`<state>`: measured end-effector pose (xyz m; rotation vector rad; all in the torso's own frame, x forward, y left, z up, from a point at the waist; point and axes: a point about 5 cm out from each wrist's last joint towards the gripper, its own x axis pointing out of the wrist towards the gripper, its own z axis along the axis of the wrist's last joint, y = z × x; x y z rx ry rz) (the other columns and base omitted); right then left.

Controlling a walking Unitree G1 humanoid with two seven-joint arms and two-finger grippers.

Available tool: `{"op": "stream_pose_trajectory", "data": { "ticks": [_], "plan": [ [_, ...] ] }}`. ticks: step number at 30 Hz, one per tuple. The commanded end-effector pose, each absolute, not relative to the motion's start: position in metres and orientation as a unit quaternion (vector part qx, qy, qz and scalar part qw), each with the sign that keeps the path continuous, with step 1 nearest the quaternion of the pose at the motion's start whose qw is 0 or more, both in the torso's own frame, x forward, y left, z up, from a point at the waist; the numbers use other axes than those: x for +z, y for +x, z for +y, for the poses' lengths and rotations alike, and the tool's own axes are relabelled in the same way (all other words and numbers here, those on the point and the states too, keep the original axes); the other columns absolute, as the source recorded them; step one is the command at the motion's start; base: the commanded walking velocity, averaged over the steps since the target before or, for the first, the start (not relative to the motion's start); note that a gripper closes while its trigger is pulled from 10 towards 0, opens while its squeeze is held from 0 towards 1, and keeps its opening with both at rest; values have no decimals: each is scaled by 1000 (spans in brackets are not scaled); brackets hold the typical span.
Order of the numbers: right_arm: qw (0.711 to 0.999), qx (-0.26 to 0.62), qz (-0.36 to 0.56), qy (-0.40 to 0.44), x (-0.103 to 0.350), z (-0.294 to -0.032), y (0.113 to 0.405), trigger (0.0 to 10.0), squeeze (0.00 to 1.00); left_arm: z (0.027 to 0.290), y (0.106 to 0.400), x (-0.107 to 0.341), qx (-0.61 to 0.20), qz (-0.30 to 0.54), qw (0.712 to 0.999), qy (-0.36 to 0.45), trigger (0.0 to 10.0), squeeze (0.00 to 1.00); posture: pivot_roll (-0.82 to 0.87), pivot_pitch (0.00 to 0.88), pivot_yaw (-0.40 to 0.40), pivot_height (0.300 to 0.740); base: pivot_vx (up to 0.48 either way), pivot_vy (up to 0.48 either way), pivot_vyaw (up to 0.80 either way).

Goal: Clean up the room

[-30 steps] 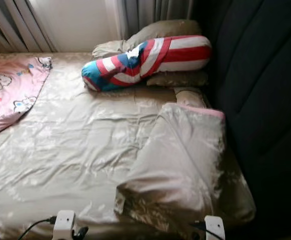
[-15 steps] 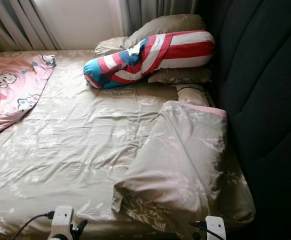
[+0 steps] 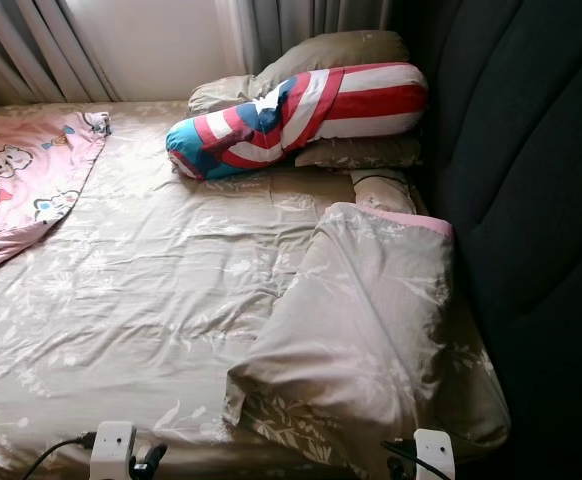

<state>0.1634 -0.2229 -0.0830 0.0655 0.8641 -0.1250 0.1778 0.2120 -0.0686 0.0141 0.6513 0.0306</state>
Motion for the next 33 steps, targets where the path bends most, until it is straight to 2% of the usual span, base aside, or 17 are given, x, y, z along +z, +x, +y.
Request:
{"op": "stream_pose_trajectory", "data": {
  "ticks": [1,4,14,15,17,33],
  "plan": [
    [910,-71,406,35,-83,-224,161,10000,0,209,176,-69,16,312,950,-6,10000,0,-61,54,-19,740,0,0,0],
    [916,-86,385,66,-81,-224,161,10000,0,205,178,-68,14,308,951,-10,10000,0,-66,52,-21,740,0,0,0],
    [932,-80,343,85,-76,-223,165,10000,0,201,177,-70,14,312,950,-14,10000,0,-79,54,-25,740,0,0,0],
    [974,-47,209,70,-40,-196,224,10000,0,201,177,-70,15,313,950,-15,10000,0,-76,67,-26,740,0,0,0],
    [989,-29,129,63,-13,-179,252,10000,0,202,177,-70,17,314,949,-15,10000,0,-74,74,-26,740,0,0,0],
    [990,-41,124,60,-17,-182,241,10000,0,207,176,-70,26,314,949,-19,10000,0,-76,97,-24,740,0,0,0]
  ]
}}
